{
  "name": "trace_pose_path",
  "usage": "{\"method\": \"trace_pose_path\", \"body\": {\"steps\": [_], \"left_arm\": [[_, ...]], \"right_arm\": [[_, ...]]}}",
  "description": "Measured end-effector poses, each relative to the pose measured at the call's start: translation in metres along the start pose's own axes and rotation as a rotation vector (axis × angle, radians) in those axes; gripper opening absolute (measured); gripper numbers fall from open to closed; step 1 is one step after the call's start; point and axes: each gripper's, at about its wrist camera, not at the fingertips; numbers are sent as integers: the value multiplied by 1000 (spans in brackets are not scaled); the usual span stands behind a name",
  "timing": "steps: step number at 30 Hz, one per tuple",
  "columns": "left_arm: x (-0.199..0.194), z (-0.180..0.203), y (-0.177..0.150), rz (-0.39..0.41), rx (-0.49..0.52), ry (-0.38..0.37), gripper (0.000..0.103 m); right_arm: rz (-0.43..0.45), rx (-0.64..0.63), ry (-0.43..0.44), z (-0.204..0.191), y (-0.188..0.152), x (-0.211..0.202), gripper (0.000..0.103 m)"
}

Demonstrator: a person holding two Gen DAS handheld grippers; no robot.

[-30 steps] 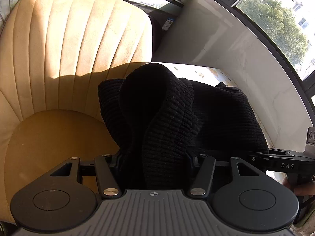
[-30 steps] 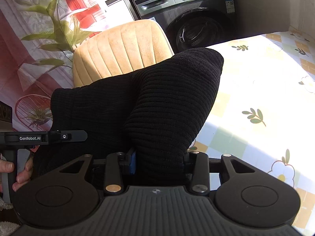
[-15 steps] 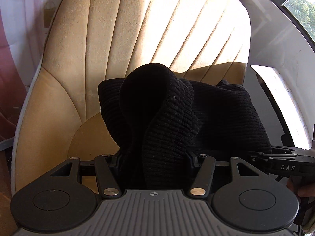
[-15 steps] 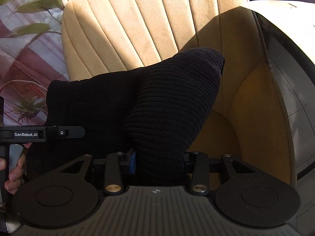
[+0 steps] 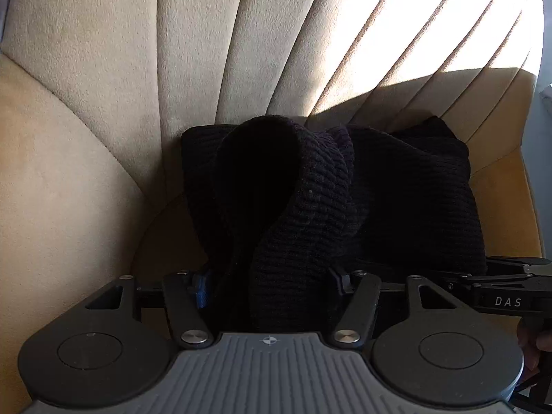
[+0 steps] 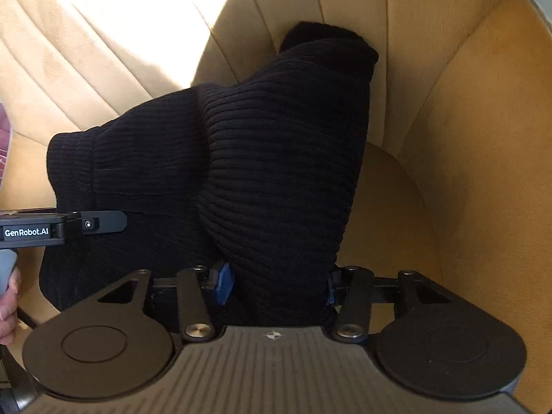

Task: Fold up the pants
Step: 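Lift the pants bundle with both grippers and carry it to the beige chair, then lower the bundle onto the chair seat and open both grippers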

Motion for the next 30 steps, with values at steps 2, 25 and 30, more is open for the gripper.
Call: {"method": "trace_pose_path", "body": {"steps": [2, 25, 30], "left_arm": [[11, 1, -5, -34, 30, 52, 67], [-7, -26, -8, -39, -54, 13, 57], [-29, -25, -13, -75, -96, -13, 52]], "right_arm": [[3, 22, -59, 8, 0, 5, 57], [-68, 45, 30, 7, 0, 20, 40], [-88, 0, 58, 0, 4, -6, 38]]}}
Point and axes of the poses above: each gripper's, at about its wrist camera, not at the fingertips, and x roughly the way its jaws point, z to its right, y to its top, and after that the axes turned 6 degrees about z, right-handed
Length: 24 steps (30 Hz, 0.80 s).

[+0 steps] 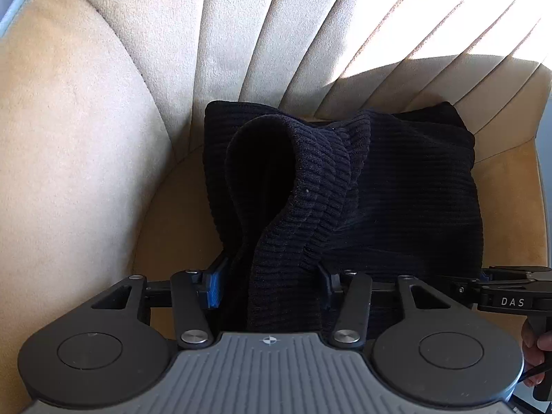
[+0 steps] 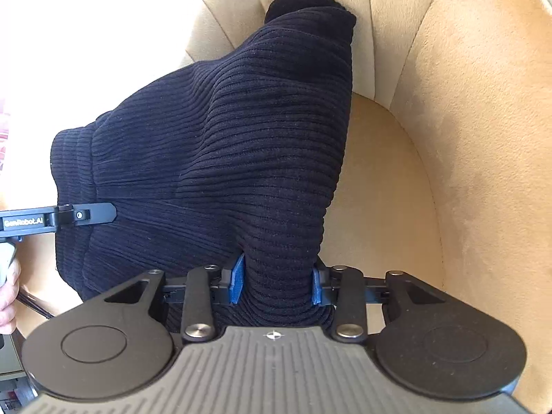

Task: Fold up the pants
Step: 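Lower the bundle onto the chair seat and open both grippers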

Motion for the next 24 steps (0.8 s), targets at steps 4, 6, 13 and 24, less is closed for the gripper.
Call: {"method": "trace_pose_path", "body": {"steps": [4, 6, 13, 24], "left_arm": [[-9, -5, -25, -48, -43, -21, 51], [-13, -6, -36, -45, -54, -18, 51], [-14, 2, -21, -31, 9, 16, 51], [-25, 23, -21, -3, -17, 75, 71]], "right_arm": [[-33, -6, 12, 4, -7, -11, 38], [-46, -5, 20, 0, -17, -10, 38], [-31, 95, 9, 11, -32, -13, 38], [57, 76, -147, -16, -44, -14, 61]]}}
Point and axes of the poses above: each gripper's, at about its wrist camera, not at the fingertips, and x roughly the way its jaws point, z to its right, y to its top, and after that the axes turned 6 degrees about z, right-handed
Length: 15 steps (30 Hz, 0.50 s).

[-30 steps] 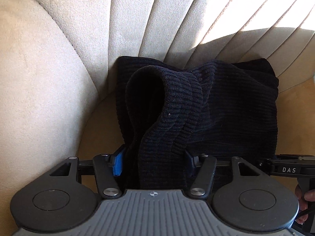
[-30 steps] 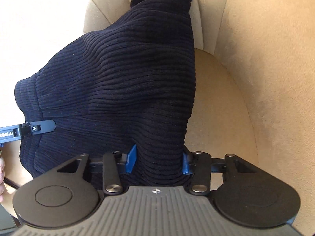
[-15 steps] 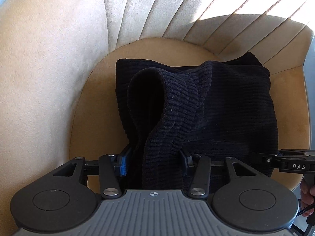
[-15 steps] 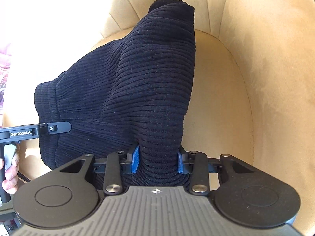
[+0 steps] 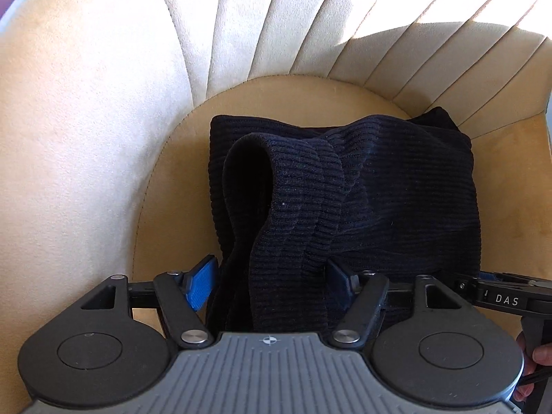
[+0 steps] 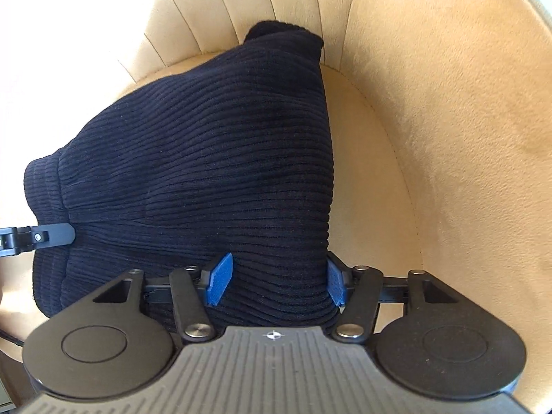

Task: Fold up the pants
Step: 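Lower the bundle onto the chair seat and open both grippers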

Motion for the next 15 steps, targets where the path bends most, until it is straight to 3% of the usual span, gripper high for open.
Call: {"method": "trace_pose_path", "body": {"steps": [4, 6, 8, 12, 15], "left_arm": [[-51, 1, 0, 88, -1, -28, 67], [-83, 12, -6, 132, 53, -57, 56], [-94, 22, -10, 147, 105, -82, 53], [-88, 44, -39, 86, 217, -126, 52], [-71, 52, -54, 52, 265, -110, 51]], "right_arm": [[68, -7, 10, -1, -6, -29, 61], [104, -28, 19, 7, -14, -54, 61], [123, -71, 25, -3, -21, -60, 61], [125, -185, 36, -27, -38, -58, 66], [89, -223, 38, -38, -50, -50, 66]]}}
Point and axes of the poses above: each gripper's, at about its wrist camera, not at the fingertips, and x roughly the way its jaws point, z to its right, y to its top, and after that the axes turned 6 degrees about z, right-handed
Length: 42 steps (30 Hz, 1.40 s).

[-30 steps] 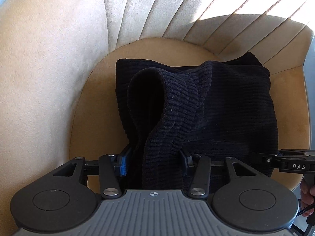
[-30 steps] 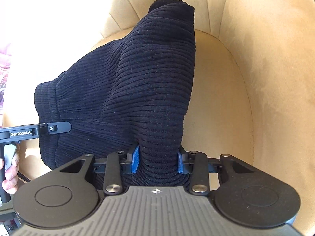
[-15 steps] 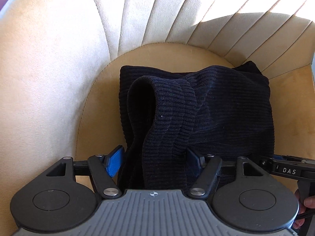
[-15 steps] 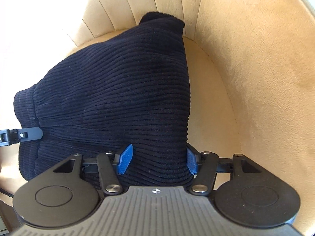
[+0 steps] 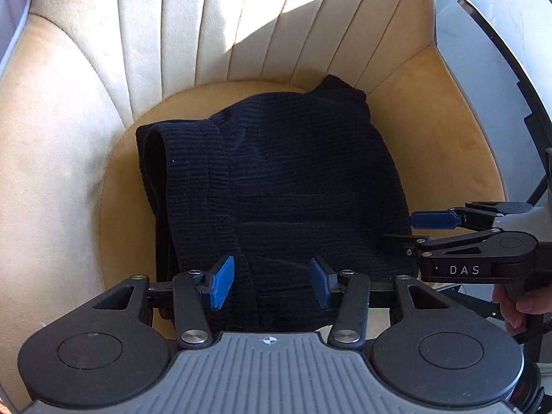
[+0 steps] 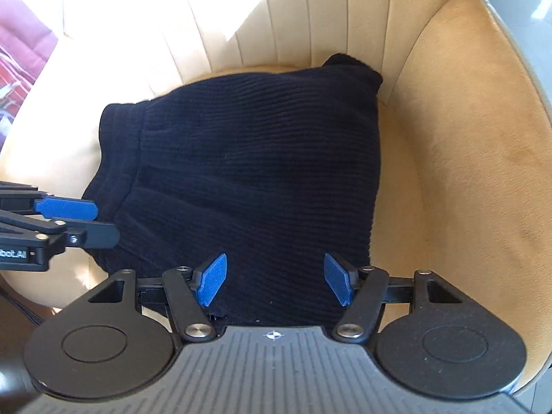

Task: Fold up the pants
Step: 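Lower the bundle onto the chair seat and open both grippers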

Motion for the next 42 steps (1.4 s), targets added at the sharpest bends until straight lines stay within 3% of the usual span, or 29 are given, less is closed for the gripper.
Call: {"method": "trace_pose_path", "body": {"steps": [7, 10, 18, 19, 21, 27, 33, 36, 42], "left_arm": [[35, 0, -14, -32, 134, 97, 51], [40, -1, -13, -29, 129, 113, 52], [40, 10, -5, -29, 91, 162, 53], [34, 12, -3, -28, 88, 174, 55], [23, 16, 1, -16, 80, 218, 67], [-35, 35, 7, 43, 58, 282, 80], [-90, 72, 14, 124, 65, 326, 100], [-122, 93, 13, 179, 55, 332, 103], [-185, 142, 8, 333, 25, 345, 103]], "right_arm": [[-49, -9, -37, 0, -20, 42, 70], [-51, 9, -36, 1, -16, 49, 74], [-8, 67, -29, 12, -11, 10, 72], [17, 83, -24, 16, -11, -3, 72], [56, 93, -27, 22, -12, -24, 73], [144, 107, -33, 28, -13, -81, 77], [238, 111, -3, 29, -12, -140, 97], [289, 101, 12, 30, -12, -174, 103], [395, 71, 45, 26, -10, -249, 103]]}}
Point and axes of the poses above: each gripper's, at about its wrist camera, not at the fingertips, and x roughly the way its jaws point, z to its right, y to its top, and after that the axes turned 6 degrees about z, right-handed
